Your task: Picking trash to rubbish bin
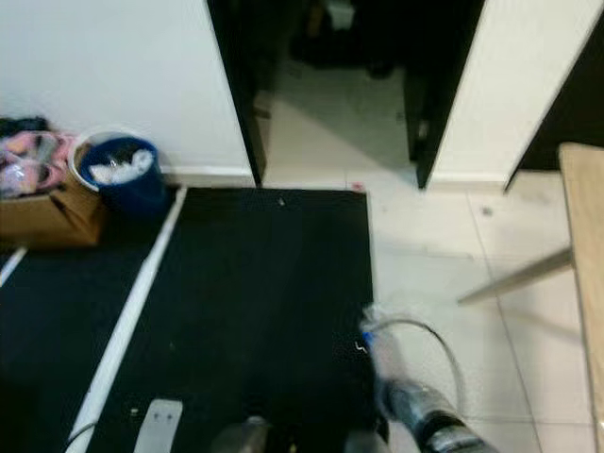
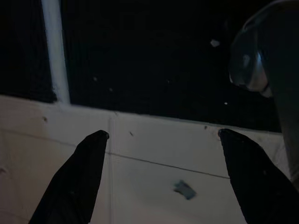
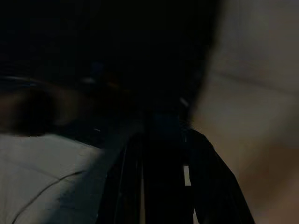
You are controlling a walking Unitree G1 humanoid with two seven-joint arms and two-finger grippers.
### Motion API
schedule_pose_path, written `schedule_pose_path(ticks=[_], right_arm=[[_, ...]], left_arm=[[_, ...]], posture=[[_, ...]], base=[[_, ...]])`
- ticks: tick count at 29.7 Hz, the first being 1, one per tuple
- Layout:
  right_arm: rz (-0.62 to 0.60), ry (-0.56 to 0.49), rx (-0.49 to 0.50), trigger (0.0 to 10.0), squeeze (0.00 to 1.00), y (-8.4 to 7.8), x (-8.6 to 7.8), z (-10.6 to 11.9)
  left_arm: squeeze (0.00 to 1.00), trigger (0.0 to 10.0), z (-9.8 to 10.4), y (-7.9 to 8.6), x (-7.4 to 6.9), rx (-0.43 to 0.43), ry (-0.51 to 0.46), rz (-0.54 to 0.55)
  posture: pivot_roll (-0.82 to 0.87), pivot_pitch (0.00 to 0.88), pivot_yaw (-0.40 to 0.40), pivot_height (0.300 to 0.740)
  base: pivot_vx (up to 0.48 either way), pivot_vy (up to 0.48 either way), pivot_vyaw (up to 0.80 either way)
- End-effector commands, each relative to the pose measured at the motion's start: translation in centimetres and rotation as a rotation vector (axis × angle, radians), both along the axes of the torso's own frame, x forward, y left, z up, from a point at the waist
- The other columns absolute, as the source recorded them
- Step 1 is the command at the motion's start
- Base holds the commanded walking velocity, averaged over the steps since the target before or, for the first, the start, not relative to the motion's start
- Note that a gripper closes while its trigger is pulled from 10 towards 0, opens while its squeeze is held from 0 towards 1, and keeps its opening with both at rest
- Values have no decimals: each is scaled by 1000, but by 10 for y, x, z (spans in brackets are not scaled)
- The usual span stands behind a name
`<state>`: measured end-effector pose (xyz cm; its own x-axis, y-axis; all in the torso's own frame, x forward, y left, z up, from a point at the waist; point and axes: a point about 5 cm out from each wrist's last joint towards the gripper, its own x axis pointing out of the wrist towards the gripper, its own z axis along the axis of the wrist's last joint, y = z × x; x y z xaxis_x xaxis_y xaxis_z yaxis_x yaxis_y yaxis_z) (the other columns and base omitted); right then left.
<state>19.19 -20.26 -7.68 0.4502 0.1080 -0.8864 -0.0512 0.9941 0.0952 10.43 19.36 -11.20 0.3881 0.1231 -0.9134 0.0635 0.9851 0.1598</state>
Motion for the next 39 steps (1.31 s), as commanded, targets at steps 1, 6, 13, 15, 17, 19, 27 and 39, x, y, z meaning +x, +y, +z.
schedule_pose_path(ticks=[1, 6, 13, 15, 17, 19, 27, 39], right_arm=[[-39, 34, -40, 10000, 0, -5, -16, -8], [-22, 88, -83, 10000, 0, -11, -35, -15], [0, 138, -122, 10000, 0, -14, -52, -21], [-5, 137, -127, 10000, 0, -14, -52, -21], [-5, 131, -141, 10000, 0, -16, -51, -21], [-1, 125, -153, 10000, 0, -18, -49, -20], [52, 86, -182, 10000, 0, -15, -36, -16], [94, 57, -191, 10000, 0, -5, -25, -13]], left_arm=[[0, 10000, -2, -3, -5, -8, 20, -21], [0, 10000, -2, -2, -6, -7, 25, -22], [0, 10000, -1, 0, -5, -8, 25, -26], [0, 10000, -1, 1, -4, -9, 23, -28], [0, 10000, 0, 2, -2, -9, 18, -32], [0, 10000, 0, 2, -1, -10, 15, -33], [0, 10000, 0, 4, 0, -8, 13, -24], [0, 10000, 0, 4, -2, -12, 15, -11]], posture=[[-47, 77, 5, 740], [-47, 73, 6, 740], [-47, 64, 10, 740], [-46, 62, 12, 740], [-45, 58, 13, 740], [-43, 55, 13, 740], [-35, 54, 15, 740], [-22, 52, 16, 740]], base=[[0, 0, 788], [0, 0, 788], [0, 0, 788], [0, 0, 788], [0, 0, 791], [0, 0, 788], [0, 0, 788], [0, 0, 784]])
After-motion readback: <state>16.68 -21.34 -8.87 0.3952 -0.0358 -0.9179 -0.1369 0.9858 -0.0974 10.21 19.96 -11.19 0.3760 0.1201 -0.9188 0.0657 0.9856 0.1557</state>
